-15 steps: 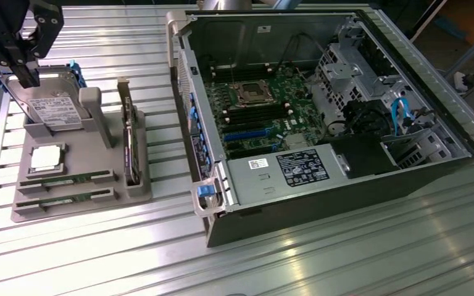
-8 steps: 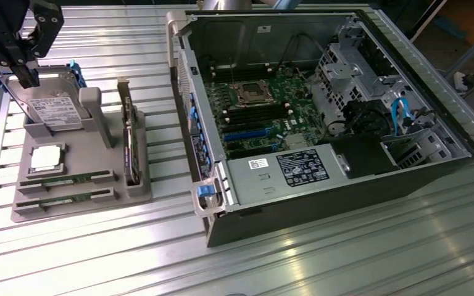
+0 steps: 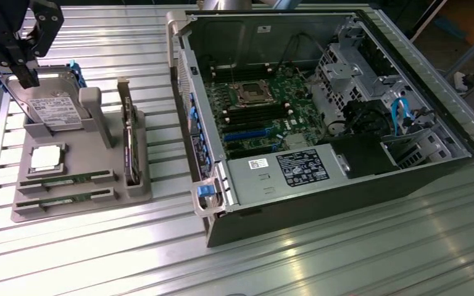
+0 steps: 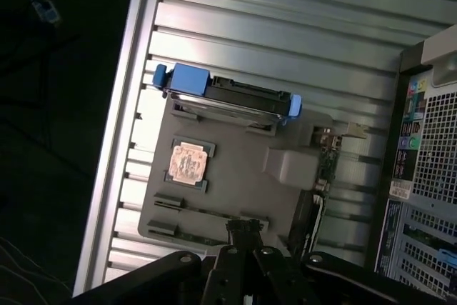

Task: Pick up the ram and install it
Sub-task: 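Pick up the ram and move it above insertion slot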

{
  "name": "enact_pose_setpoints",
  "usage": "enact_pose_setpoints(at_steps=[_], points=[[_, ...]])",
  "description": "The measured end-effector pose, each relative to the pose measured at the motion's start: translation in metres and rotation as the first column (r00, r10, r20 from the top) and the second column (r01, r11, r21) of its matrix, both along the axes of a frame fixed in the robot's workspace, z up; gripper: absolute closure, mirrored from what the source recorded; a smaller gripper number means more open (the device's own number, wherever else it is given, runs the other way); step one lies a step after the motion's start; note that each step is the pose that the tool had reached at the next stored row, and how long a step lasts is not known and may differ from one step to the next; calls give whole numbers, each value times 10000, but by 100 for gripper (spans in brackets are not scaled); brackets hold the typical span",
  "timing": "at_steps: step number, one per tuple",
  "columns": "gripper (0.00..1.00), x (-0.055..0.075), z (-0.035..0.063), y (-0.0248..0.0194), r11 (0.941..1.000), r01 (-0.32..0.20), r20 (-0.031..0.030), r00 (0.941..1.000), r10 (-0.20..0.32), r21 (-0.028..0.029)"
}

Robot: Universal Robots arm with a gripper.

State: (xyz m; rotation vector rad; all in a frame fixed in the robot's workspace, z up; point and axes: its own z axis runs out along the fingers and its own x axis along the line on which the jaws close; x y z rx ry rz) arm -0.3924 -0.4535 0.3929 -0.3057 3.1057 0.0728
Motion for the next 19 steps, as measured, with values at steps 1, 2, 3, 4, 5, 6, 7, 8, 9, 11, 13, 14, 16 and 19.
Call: enact_pose_setpoints(at_steps=[1, 2, 3, 4, 5, 6, 7, 8, 9, 11, 13, 14, 16, 19], points=[[89, 0, 0, 0, 10000, -53, 0, 10000, 53, 0], [89, 0, 0, 0, 9999, -104, 0, 9999, 104, 0], [89, 0, 0, 0, 9999, -160, 0, 9999, 160, 0], [89, 0, 0, 0, 9998, -216, 0, 9998, 216, 0], [89, 0, 0, -1, 9996, -275, 0, 9996, 275, 0], [89, 0, 0, -1, 9994, -334, 0, 9994, 334, 0], [89, 0, 0, -1, 9992, -401, 0, 9992, 401, 0], [89, 0, -1, -1, 9987, -512, 1, 9987, 512, 0], [89, 0, 0, -1, 9981, -613, 0, 9981, 613, 0], [89, 0, 0, -1, 9969, -790, 0, 9969, 790, 0], [89, 0, 0, -2, 9942, -1080, 0, 9942, 1080, 0], [89, 0, 0, -1, 9931, -1175, 0, 9931, 1175, 0], [89, 0, 0, -2, 9910, -1338, 0, 9910, 1338, 0], [89, 0, 0, -2, 9858, -1681, 0, 9858, 1681, 0]])
